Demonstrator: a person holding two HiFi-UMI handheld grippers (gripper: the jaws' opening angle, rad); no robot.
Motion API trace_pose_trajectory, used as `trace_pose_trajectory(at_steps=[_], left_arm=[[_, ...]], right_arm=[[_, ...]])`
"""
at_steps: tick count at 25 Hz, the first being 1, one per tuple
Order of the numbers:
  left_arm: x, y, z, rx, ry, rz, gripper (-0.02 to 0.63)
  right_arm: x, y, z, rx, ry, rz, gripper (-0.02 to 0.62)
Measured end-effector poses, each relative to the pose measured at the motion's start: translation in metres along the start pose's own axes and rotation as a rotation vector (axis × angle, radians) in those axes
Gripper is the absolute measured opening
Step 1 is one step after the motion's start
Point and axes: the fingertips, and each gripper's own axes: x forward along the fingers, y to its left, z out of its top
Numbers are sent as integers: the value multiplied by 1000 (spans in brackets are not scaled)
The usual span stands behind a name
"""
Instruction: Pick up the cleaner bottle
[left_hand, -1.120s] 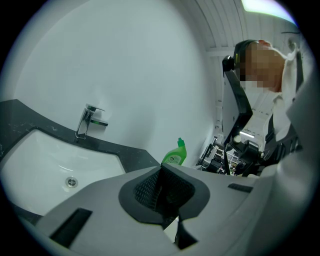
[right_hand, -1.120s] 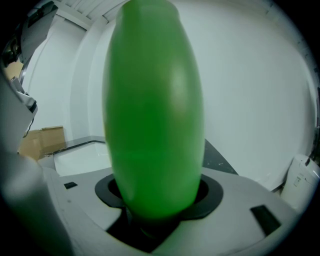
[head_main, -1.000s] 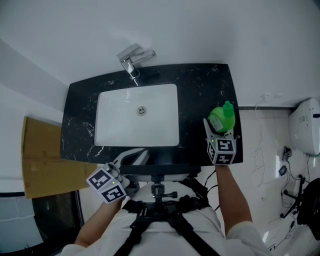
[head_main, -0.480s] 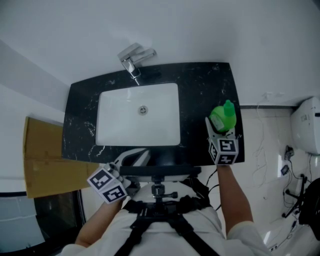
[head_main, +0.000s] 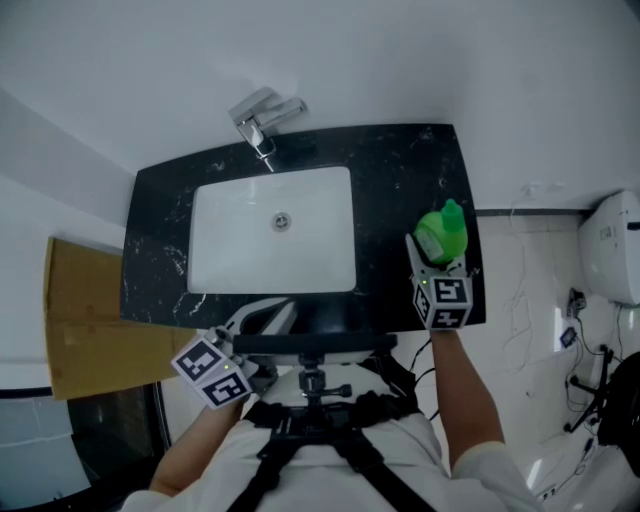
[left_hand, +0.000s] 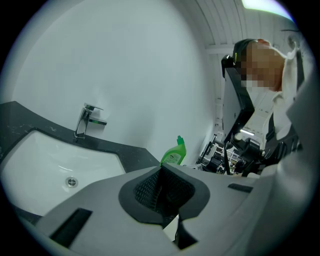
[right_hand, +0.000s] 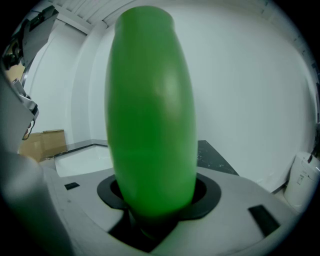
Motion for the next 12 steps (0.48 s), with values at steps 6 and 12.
trace_pose_trajectory(at_steps=[6, 12], left_arm=[[0, -1, 0, 5, 5, -1, 0], [-1, -2, -1, 8, 12, 1, 0]], right_arm=[[0, -2, -1, -10, 3, -2, 199], [0, -2, -1, -7, 1, -3, 204]])
